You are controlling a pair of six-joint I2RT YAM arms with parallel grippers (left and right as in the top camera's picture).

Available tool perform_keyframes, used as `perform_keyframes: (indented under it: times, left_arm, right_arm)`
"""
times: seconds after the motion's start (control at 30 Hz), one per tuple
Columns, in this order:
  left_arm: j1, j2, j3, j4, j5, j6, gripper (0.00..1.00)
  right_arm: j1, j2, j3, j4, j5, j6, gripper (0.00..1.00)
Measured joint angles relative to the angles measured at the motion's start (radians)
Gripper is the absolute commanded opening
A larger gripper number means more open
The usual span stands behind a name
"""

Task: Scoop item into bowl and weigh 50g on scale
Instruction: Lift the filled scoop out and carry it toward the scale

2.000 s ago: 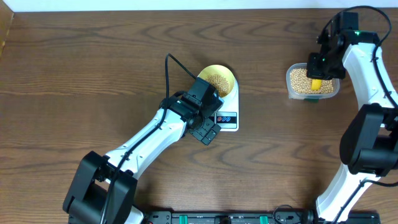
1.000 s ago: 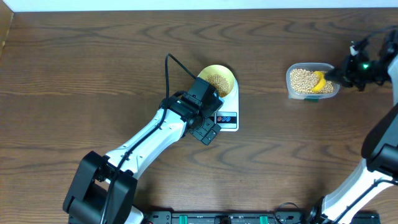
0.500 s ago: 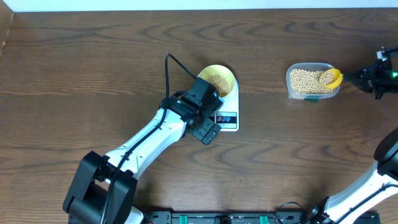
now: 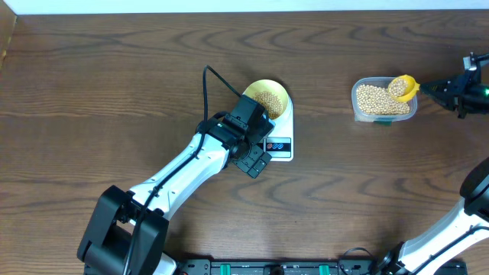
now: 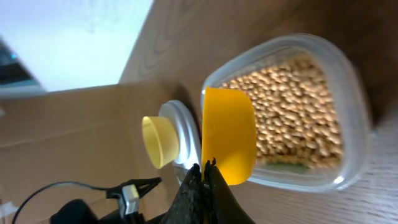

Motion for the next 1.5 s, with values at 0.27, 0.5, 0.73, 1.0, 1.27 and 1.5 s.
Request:
perform_keyframes:
  times: [0.27,0.5,0.73,1.0,1.27,1.5]
  left_arm:
    - [0.0,0.0,0.0,0.0,0.0,0.0,0.98]
    - [0.0,0.0,0.0,0.0,0.0,0.0,0.98]
    - [0.0,0.0,0.0,0.0,0.0,0.0,0.98]
    - [0.0,0.0,0.0,0.0,0.0,0.0,0.98]
    - [0.0,0.0,0.0,0.0,0.0,0.0,0.98]
    - [0.0,0.0,0.0,0.0,0.0,0.0,0.98]
  right_arm:
    - [0.0,0.0,0.0,-0.001,-0.113,-0.06,0.01]
    - [0.001,0.0,0.0,0.001,-0.164,-0.08,0.01]
    - [0.024,0.0,0.0,0.029,-0.175,-0.084,0.01]
    - [0.097,0.0,0.0,0.066,-0.188,-0.087,0.01]
    - [0.198,0.0,0.0,0.135,-0.189,-0.091,0.01]
    - [0.319,0.0,0.0,0.215,-0.189,-0.09,0.01]
